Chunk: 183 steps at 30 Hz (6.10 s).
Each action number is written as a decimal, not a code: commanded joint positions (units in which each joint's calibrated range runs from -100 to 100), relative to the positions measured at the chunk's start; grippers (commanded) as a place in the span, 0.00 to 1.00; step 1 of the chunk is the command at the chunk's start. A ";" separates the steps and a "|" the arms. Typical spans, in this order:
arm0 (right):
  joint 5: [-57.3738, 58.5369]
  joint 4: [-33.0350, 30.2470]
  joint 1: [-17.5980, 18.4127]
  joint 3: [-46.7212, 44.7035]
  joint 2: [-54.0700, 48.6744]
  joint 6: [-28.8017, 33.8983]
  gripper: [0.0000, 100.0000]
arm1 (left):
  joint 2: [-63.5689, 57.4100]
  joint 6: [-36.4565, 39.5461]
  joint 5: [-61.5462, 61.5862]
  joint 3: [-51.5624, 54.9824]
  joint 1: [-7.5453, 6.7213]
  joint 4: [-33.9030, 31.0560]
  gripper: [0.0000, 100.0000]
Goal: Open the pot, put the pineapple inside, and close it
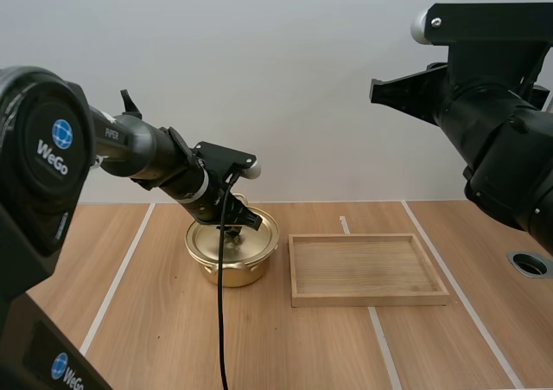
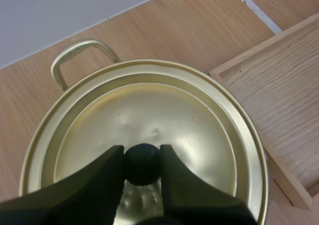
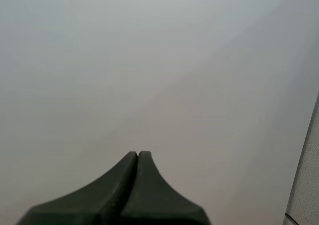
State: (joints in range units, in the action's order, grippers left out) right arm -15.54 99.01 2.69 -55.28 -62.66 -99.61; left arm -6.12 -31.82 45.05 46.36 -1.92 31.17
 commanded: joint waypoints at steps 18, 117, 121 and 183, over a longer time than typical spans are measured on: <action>-1.24 0.12 -0.26 -0.16 -0.77 -0.39 0.00 | -1.84 2.25 3.07 -1.22 -0.15 0.55 1.00; 5.05 0.99 -0.53 -32.38 -24.36 -0.39 0.00 | -90.00 48.10 -5.70 28.28 0.79 -36.52 0.00; 5.05 0.99 -0.53 -32.38 -24.36 -0.39 0.00 | -92.44 48.10 -15.23 36.12 0.79 -36.52 0.00; 44.46 -83.79 -2.64 -44.72 -32.90 76.58 0.00 | -93.88 48.10 -15.54 53.64 0.79 -31.17 0.00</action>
State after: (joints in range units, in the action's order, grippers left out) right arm 21.86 24.55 0.73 -100.00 -94.95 -30.89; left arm -99.63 15.92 31.25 99.89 -1.21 -0.88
